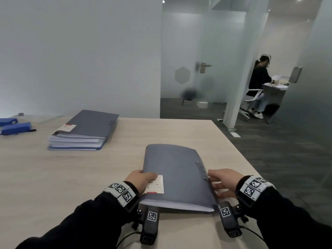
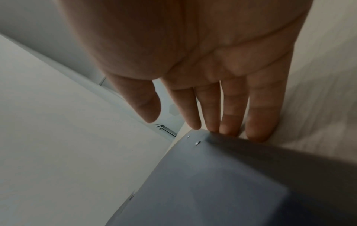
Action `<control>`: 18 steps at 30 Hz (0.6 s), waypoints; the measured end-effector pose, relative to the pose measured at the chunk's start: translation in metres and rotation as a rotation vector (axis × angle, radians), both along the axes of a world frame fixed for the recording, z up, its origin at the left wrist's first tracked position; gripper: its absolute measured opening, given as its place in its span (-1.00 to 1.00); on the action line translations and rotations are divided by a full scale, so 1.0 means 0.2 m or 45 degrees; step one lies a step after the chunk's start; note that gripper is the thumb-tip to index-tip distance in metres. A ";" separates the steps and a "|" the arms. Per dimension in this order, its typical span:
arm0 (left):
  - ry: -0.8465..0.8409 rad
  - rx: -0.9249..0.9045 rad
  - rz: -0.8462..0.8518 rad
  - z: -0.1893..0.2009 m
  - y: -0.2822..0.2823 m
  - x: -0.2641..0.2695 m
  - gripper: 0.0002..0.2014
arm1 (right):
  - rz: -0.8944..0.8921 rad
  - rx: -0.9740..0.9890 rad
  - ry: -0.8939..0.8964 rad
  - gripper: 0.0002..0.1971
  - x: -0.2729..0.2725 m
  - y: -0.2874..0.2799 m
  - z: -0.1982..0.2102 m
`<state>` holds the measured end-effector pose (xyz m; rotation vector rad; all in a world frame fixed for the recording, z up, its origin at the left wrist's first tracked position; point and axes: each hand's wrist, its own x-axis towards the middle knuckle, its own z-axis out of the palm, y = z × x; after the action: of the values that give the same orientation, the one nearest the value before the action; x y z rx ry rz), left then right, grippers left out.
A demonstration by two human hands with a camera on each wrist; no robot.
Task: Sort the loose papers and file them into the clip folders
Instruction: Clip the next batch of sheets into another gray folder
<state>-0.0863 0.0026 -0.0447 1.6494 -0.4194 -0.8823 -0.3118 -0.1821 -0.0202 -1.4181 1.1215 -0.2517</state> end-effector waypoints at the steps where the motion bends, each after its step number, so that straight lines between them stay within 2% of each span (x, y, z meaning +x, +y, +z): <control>1: 0.072 -0.043 -0.044 0.00 0.01 -0.02 -0.26 | 0.015 0.000 0.006 -0.81 0.01 0.01 0.00; 4: 0.149 -0.160 -0.138 0.00 0.06 -0.07 -0.40 | 0.084 -0.110 0.108 -0.75 0.05 0.01 -0.03; 7: 0.065 -0.241 -0.023 -0.01 0.09 -0.03 -0.28 | 0.139 -0.150 0.140 -0.72 0.09 0.04 -0.02; 8: 0.046 -0.288 0.001 0.00 0.11 -0.02 -0.29 | 0.143 -0.137 0.117 -0.74 0.11 0.06 -0.02; 10: 0.014 -0.365 0.026 0.03 0.17 0.02 -0.36 | 0.102 -0.081 0.018 -0.69 0.15 0.10 -0.02; 13: -0.011 -0.491 0.042 0.05 0.29 0.07 -0.34 | 0.027 0.004 -0.171 -0.50 0.26 0.16 -0.03; 14: -0.020 -0.536 0.048 0.06 0.34 0.09 -0.33 | 0.024 0.043 -0.223 -0.52 0.30 0.19 -0.03; 16: -0.045 -0.595 0.062 0.07 0.43 0.13 -0.32 | 0.048 0.165 -0.357 -0.69 0.39 0.26 -0.03; 18: -0.077 -0.617 0.096 0.09 0.52 0.16 -0.34 | 0.107 0.258 -0.480 -0.74 0.48 0.33 -0.01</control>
<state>-0.0534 0.1057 -0.0268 1.2367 -0.5603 -0.6150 -0.2166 -0.1160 -0.0230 -1.1749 0.7540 -0.3208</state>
